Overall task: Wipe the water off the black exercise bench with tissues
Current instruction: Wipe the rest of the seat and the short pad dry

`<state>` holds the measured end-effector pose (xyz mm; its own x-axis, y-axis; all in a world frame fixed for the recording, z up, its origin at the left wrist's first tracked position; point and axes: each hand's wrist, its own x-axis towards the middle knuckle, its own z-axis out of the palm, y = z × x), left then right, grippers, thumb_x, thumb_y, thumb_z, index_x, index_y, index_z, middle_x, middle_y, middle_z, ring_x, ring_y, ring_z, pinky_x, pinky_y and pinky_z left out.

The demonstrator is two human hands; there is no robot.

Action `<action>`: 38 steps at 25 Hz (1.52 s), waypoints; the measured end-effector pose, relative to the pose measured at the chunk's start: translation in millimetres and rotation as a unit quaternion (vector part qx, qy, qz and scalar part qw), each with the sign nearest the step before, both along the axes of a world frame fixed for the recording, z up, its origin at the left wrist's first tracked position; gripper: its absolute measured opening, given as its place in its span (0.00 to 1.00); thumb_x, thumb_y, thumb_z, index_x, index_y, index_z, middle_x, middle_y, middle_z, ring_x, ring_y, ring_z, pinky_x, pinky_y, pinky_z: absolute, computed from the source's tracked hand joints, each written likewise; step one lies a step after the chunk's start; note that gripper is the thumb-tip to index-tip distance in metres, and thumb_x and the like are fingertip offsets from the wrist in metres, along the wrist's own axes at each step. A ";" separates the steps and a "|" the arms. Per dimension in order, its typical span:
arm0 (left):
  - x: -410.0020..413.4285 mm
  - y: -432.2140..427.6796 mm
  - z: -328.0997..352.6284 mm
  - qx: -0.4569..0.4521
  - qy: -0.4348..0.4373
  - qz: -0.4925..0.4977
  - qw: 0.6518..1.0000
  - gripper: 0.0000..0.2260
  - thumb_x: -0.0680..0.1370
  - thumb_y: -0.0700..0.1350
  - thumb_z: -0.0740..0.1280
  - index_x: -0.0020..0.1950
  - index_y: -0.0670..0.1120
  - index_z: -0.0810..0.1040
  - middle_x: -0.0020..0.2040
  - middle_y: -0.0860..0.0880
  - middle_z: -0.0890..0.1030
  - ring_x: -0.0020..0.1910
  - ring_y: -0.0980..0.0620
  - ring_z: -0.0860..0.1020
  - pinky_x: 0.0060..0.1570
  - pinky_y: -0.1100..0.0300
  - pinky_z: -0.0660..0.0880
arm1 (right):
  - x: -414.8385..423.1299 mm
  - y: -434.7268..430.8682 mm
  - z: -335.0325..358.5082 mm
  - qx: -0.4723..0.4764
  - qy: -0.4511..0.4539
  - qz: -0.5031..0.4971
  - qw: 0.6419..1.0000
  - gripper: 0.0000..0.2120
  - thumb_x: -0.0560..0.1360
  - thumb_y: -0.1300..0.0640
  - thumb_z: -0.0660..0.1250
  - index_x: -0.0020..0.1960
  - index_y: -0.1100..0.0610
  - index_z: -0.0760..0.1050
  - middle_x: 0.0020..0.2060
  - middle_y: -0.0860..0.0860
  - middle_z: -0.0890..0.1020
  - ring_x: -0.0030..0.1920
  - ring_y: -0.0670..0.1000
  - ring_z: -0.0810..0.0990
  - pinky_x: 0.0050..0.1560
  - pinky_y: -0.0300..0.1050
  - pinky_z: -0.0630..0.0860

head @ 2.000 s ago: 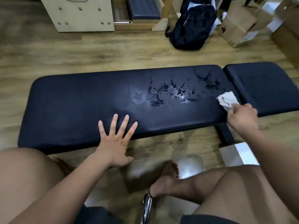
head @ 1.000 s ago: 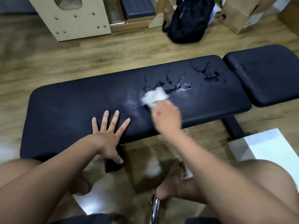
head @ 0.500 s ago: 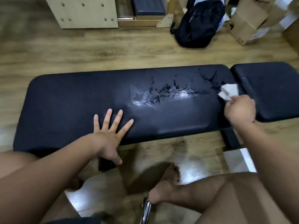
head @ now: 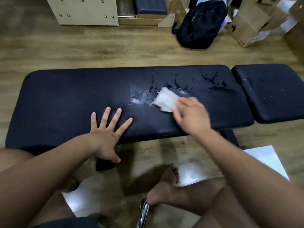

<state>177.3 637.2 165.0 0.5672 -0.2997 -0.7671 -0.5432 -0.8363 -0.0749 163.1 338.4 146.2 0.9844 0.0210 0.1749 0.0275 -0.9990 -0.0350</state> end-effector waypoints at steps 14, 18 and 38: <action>-1.6 -2.9 0.4 0.028 0.001 -0.008 1.000 0.57 0.70 0.69 0.68 0.71 0.55 0.20 0.72 0.43 0.20 0.68 0.34 0.18 0.67 0.26 0.32 | -7.2 163.2 6.6 0.103 0.061 0.019 0.993 0.10 0.73 0.55 0.64 0.52 0.54 0.80 0.54 0.51 0.79 0.53 0.58 0.73 0.48 0.51 0.70; -0.3 2.4 -1.1 -0.011 -0.007 -0.002 1.000 0.59 0.68 0.69 0.69 0.62 0.61 0.14 0.68 0.46 0.14 0.67 0.36 0.17 0.67 0.26 0.31 | -1.9 23.4 3.4 -0.011 0.054 -0.129 0.990 0.11 0.74 0.54 0.61 0.50 0.54 0.80 0.53 0.54 0.79 0.52 0.61 0.75 0.46 0.49 0.71; -1.1 0.1 -2.1 -0.004 -0.006 0.001 1.000 0.58 0.70 0.68 0.69 0.62 0.61 0.14 0.66 0.46 0.14 0.67 0.36 0.17 0.67 0.26 0.31 | 23.7 8.2 22.0 0.110 0.084 -0.155 0.978 0.12 0.74 0.52 0.63 0.56 0.49 0.80 0.51 0.57 0.75 0.47 0.63 0.79 0.48 0.49 0.76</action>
<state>176.1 637.3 162.9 0.5770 -0.3045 -0.7578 -0.5414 -0.8374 -0.0757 186.8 346.7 168.2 0.9527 -0.3029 -0.0238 -0.3002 -0.9263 -0.2276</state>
